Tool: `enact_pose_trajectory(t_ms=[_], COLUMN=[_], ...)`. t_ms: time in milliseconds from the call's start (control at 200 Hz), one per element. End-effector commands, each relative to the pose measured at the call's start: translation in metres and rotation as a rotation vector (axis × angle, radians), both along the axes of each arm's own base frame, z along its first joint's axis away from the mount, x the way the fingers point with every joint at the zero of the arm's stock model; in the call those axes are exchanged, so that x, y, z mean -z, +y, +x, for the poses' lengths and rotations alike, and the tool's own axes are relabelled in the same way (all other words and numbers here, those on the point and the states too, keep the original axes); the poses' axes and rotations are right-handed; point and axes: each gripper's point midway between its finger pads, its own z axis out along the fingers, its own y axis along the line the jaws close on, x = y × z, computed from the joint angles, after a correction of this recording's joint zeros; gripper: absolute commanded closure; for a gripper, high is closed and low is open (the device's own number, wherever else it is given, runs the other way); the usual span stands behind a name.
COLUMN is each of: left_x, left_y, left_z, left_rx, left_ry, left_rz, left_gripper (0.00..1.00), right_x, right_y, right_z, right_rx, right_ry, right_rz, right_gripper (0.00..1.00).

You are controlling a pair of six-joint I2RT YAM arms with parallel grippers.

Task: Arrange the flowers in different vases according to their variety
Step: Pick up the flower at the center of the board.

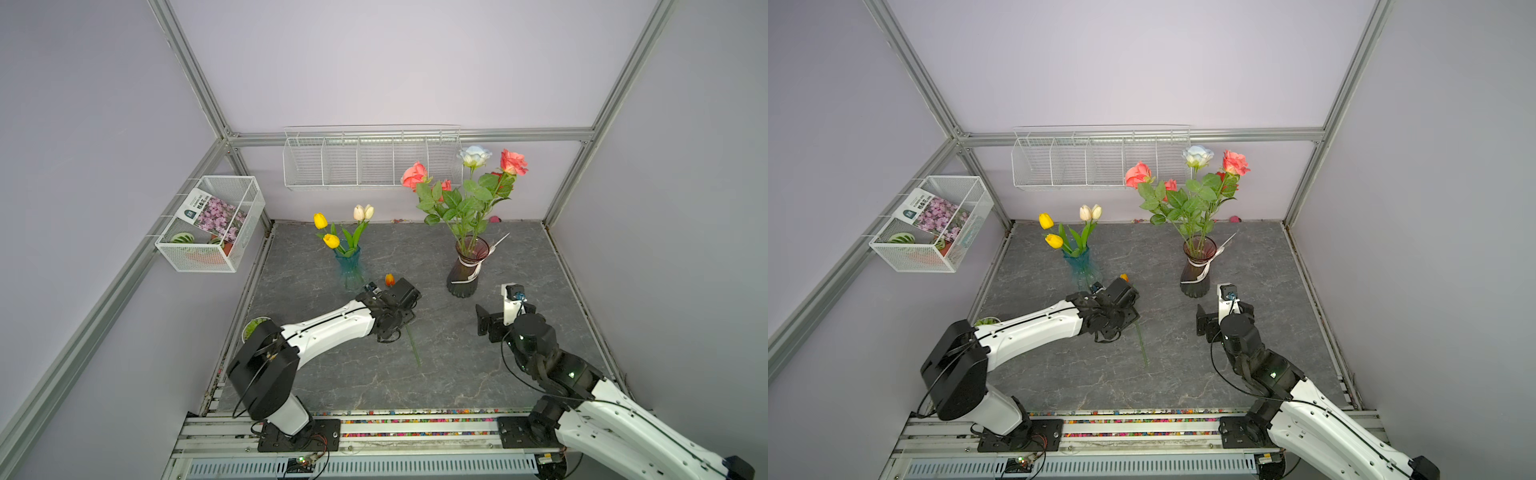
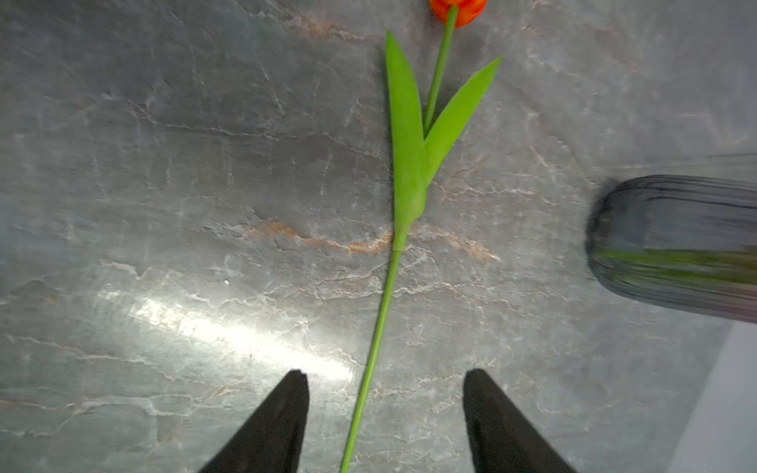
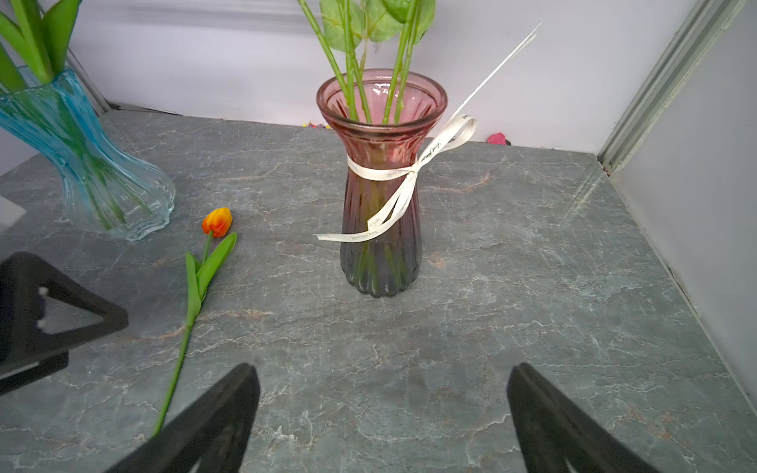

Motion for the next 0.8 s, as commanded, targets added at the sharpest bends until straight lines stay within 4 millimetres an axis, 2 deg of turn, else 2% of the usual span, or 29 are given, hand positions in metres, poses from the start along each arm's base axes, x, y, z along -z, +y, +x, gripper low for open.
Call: enact_pose_trajectory(t_ms=[0, 200, 590, 655, 795], left_x=[0.013, 0.037, 0.067, 0.071, 0.076], left_y=[0.001, 0.0, -0.013, -0.014, -0.012], left_z=[-0.005, 0.005, 0.017, 0.018, 0.017], left_rx=[-0.011, -0.014, 0.035, 0.041, 0.044], left_ry=[0.085, 0.149, 0.177, 0.18, 0.178], left_rz=[0.077, 0.243, 0.389, 0.403, 0.428], left_gripper=[0.45, 0.58, 0.6, 0.65, 0.86], right_x=[0.007, 0.009, 0.009, 0.008, 0.007], right_y=[-0.002, 0.001, 0.001, 0.001, 0.001], right_z=[0.0, 0.001, 0.001, 0.001, 0.0], right_rx=[0.01, 0.001, -0.001, -0.001, -0.001], right_ry=[0.014, 0.027, 0.028, 0.026, 0.022], right_rz=[0.011, 0.003, 0.004, 0.006, 0.009], right_gripper=[0.01, 0.01, 0.01, 0.01, 0.01])
